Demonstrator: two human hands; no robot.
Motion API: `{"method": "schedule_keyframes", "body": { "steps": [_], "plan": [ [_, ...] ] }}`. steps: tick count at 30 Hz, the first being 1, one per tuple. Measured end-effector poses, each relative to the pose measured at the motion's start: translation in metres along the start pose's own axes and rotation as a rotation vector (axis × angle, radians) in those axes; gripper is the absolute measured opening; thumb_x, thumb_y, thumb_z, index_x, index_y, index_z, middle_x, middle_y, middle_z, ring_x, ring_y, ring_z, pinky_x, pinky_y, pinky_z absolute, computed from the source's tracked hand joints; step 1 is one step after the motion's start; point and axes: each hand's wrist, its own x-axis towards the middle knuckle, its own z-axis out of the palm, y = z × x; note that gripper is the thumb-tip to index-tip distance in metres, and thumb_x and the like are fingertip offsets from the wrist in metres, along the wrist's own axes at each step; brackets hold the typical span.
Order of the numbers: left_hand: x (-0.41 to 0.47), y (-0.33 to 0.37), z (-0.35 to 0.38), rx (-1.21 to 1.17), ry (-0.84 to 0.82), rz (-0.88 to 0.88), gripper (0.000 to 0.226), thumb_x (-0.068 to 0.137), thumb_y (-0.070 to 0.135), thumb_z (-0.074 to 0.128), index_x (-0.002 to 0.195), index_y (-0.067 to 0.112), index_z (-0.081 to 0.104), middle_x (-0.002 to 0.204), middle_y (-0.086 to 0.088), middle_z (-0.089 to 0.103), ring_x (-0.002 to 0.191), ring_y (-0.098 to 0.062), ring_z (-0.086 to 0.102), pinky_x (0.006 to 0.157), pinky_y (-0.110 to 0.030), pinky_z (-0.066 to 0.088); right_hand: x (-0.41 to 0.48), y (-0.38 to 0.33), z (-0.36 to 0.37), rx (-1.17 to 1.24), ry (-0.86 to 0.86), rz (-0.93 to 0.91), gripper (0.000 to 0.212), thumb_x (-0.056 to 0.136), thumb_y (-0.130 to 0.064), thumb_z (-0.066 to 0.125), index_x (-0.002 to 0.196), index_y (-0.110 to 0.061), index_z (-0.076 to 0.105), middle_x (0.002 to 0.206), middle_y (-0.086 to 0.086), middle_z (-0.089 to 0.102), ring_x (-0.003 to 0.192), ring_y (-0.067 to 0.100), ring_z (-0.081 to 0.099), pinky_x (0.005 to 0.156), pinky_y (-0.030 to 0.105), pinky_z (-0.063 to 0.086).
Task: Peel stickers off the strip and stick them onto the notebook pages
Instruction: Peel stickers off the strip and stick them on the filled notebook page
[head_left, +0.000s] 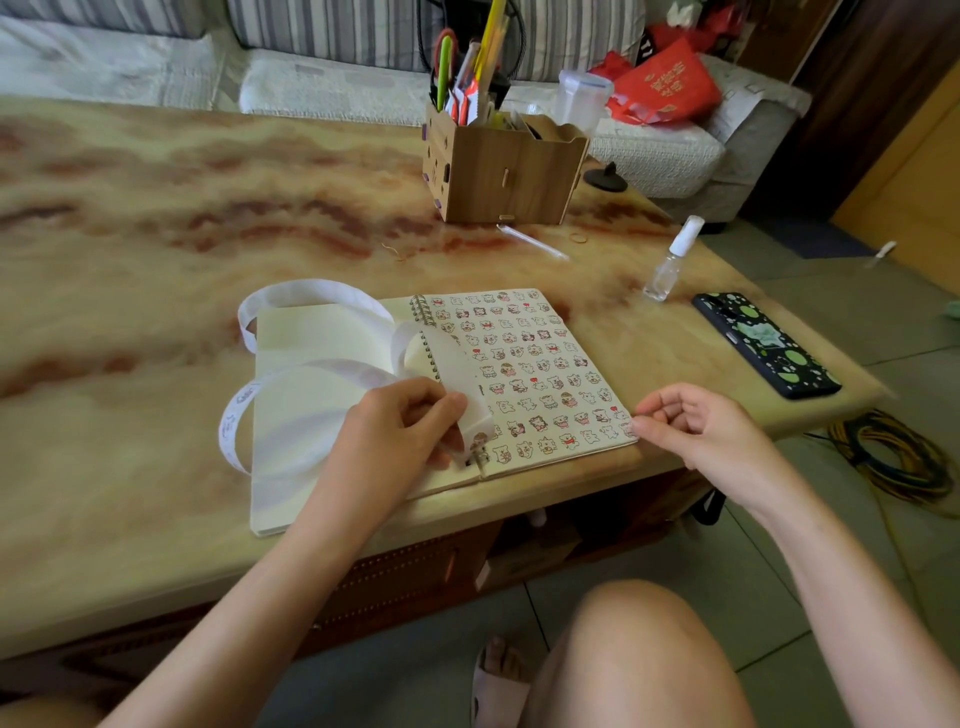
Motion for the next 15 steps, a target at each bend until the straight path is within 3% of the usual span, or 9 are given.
{"method": "schedule_keyframes", "body": {
  "steps": [5,11,15],
  "plan": [
    [-0.0010,0.0011,0.0005,-0.001,0.003,0.004,0.020,0.092,0.023,0.057,0.081,0.010,0.068,0.070,-0.005,0.073,0.068,-0.029,0.067,0.077,-0.037,0.055,0.0002,0.0002,0.0000,0.006,-0.020,0.007,0.024,0.075,-0.017,0.078,0.093,-0.019,0.063,0.085,0.002,0.058,0.073,0.013,0.051,0.075,0.028,0.046],
    [-0.0009,0.0006,0.0000,-0.007,-0.001,0.006,0.019,0.092,0.023,0.058,0.081,0.011,0.068,0.070,-0.004,0.073,0.069,-0.028,0.068,0.077,-0.039,0.056,0.0009,-0.0007,-0.0065,0.018,-0.075,0.032,0.019,0.083,-0.003,0.067,0.095,-0.016,0.062,0.083,0.001,0.056,0.071,0.010,0.050,0.052,0.008,0.041],
    [-0.0015,0.0015,0.0001,-0.016,0.000,0.007,0.020,0.092,0.023,0.058,0.082,0.010,0.068,0.070,-0.005,0.073,0.070,-0.029,0.067,0.076,-0.037,0.056,-0.0004,-0.0028,-0.0058,0.017,-0.068,0.041,0.018,0.085,-0.004,0.066,0.097,-0.017,0.062,0.086,0.001,0.058,0.075,0.011,0.052,0.061,0.014,0.043]
  ]
}}
